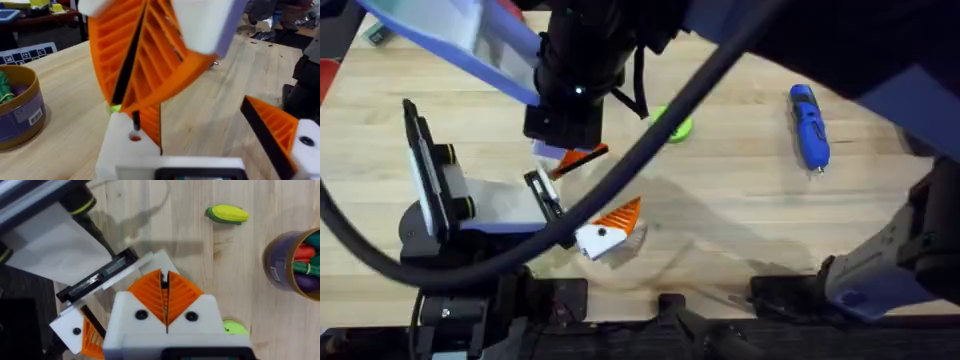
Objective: Pick up the gripper from the table and insert it into the empty holder that is missing its gripper. Then pick up a screw, insert it into the mounting hole, and use the screwdriver to tighten it. Finally, clean up the table by picking up the vegetable and placing it into the bucket.
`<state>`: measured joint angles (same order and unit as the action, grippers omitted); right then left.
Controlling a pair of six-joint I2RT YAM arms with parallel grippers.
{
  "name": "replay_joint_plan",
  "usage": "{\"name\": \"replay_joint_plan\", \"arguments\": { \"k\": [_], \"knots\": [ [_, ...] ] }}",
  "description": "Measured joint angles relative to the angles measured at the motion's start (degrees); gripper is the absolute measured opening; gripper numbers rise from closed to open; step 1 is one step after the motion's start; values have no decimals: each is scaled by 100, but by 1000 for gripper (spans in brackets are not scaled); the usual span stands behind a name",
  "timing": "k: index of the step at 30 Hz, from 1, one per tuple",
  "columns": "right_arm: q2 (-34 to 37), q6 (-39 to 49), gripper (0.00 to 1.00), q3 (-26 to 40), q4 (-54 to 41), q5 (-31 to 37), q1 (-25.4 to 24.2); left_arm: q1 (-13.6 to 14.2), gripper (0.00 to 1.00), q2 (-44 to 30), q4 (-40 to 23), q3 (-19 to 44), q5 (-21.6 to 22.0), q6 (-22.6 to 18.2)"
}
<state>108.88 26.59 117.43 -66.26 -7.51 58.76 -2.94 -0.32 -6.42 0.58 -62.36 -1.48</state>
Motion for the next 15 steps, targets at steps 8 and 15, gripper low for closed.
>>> {"name": "replay_joint_plan", "arguments": {
  "k": [8,15],
  "knots": [
    [33,0,5,0,0,0,0,0,985,2,0,0,1,0],
    [180,0,5,-2,2,2,0,0,986,2,0,0,1,-2]
  ]
}}
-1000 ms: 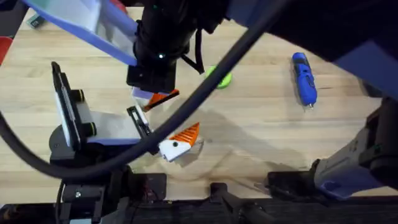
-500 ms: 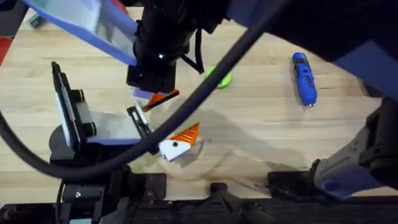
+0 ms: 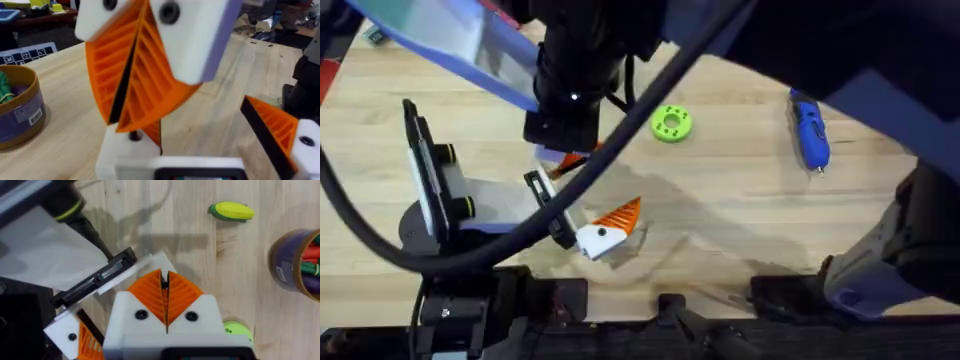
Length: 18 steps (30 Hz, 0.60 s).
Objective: Pick up the gripper from the table and insert it into the empty holder that is missing its gripper. Then pick up a screw, insert it into the mounting hole, and use the screwdriver to tighten it. Finally, clean up the table by picking up the vegetable and placing it into the bucket.
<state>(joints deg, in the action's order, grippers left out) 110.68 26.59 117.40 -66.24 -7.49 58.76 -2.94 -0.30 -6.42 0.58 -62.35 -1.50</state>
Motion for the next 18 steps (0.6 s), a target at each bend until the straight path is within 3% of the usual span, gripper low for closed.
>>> {"name": "replay_joint_plan", "arguments": {
  "k": [18],
  "knots": [
    [19,-42,5,-124,40,13,0,0,985,-1,0,0,0,1]
  ]
}}
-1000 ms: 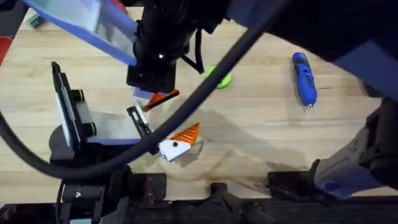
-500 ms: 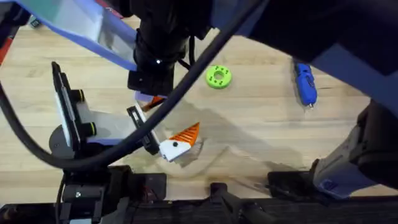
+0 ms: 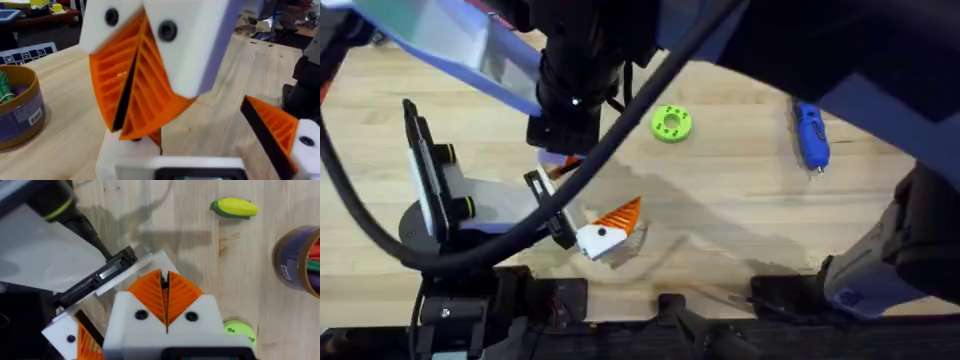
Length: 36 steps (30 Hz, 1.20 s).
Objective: Pick up the gripper from the table and insert it into the empty holder that is missing its gripper. Then pick up a screw, insert it into the mounting hole, and use the screwdriver to tighten it. Finally, clean up the table by picking up the vegetable and placing it into the bucket.
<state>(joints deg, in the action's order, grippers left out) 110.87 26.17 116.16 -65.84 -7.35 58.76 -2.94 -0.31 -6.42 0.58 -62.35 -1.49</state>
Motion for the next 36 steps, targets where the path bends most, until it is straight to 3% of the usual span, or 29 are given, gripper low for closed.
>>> {"name": "replay_joint_plan", "arguments": {
  "k": [17,19,23,24,31,36],
  "knots": [
    [0,-60,29,-169,177,-2,-4,0,985,-1,-2,0,4,140],
    [0,-95,255,-177,189,27,-5,0,985,-1,-2,0,-10,132],
    [-47,-96,849,-185,204,179,-85,-3,985,-1,-7,0,-60,147],
    [-87,-83,953,-195,170,200,-102,-4,985,-1,-4,0,-59,131],
    [-563,-418,992,-282,131,144,-124,-4,985,1,-4,0,-63,64],
    [-1154,-1044,992,-283,122,125,-491,-4,985,1,-4,0,-63,45]
  ]
}}
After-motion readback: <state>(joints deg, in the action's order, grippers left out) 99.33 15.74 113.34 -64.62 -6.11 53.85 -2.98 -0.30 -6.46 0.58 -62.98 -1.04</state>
